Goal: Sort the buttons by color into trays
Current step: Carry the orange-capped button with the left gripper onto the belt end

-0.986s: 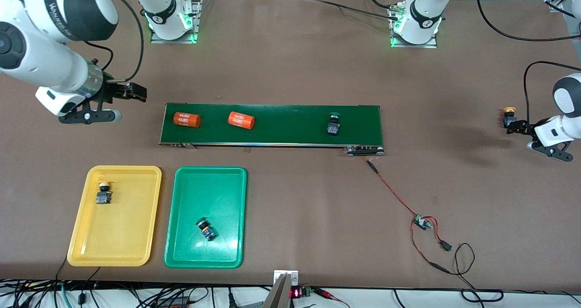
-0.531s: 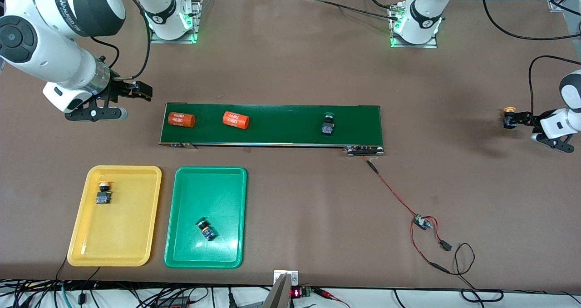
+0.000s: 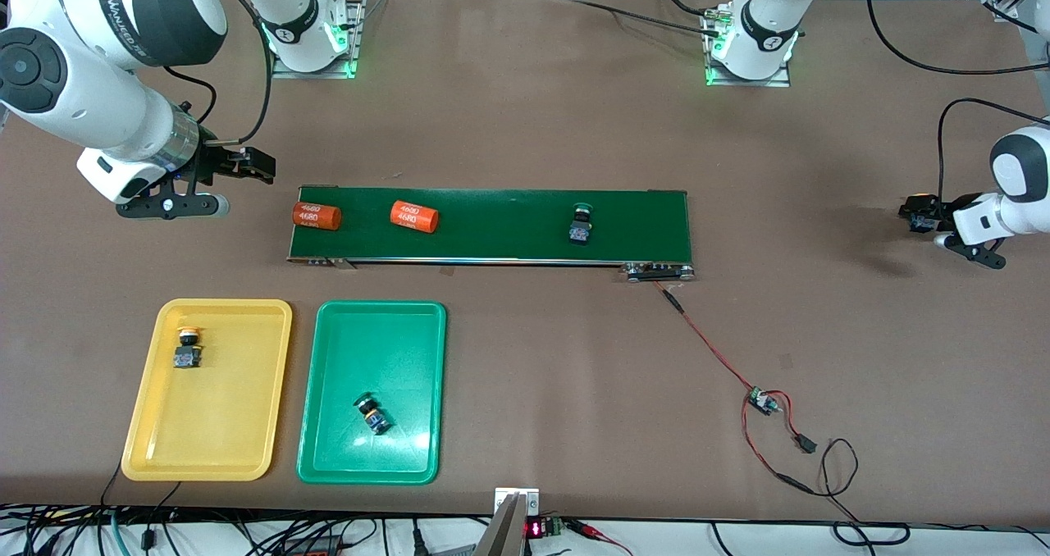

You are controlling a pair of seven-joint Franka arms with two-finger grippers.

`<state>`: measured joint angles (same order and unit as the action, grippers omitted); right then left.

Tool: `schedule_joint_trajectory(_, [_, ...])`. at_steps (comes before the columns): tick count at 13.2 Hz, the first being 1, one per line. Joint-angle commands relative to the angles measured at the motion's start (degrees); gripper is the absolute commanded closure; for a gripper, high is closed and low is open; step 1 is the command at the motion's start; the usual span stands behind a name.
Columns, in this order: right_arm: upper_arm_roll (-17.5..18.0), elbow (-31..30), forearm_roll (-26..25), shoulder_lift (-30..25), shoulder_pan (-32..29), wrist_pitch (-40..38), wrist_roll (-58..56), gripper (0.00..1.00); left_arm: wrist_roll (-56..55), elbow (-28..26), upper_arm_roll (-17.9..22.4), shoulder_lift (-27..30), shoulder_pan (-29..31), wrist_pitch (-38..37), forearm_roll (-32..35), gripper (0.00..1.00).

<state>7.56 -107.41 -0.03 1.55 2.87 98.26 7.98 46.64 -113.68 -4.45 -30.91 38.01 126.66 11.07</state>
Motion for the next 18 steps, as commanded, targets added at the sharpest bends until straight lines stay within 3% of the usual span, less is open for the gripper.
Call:
schedule_joint_trajectory(1, [1.05, -0.08, 1.08, -0.32, -1.11, 0.35, 0.63, 0.00, 4.67, -0.14, -0.30, -0.38, 0.66, 1.40, 0.44, 0.30])
schedule_joint_trajectory(4, [1.05, -0.08, 1.08, -0.14, -1.03, 0.35, 0.63, 0.00, 5.65, -0.14, -0.30, -0.46, 1.19, 1.49, 0.27, 0.83])
schedule_joint_trajectory(5, [1.05, -0.17, 1.08, -0.14, -1.03, 0.27, 0.63, 0.00, 5.82, -0.14, -0.30, -0.20, 1.28, 1.22, 0.27, 0.97])
schedule_joint_trajectory(8, [0.96, -0.17, 0.91, -0.14, -1.37, -0.08, 0.54, 0.00, 6.71, -0.40, -1.26, 2.77, 0.75, -1.49, 0.18, 1.00])
schedule_joint_trajectory(12, [0.09, -0.26, 0.03, -0.58, -2.25, -0.09, -0.24, 0.00, 3.74, -0.05, -1.88, 8.58, -6.78, -8.08, -0.78, 1.00])
schedule_joint_trajectory(15, [-0.18, -0.08, -0.06, -1.54, -3.66, -0.87, -2.09, 0.00, -7.49, -0.14, -4.33, 11.66, -14.60, -15.02, -6.57, 1.00])
schedule_joint_trajectory(18, [-0.44, -0.08, 0.20, -3.74, -5.15, -4.21, -2.00, 0.00, -20.23, 1.08, -9.16, 12.28, -20.76, -14.86, -10.01, 1.00])
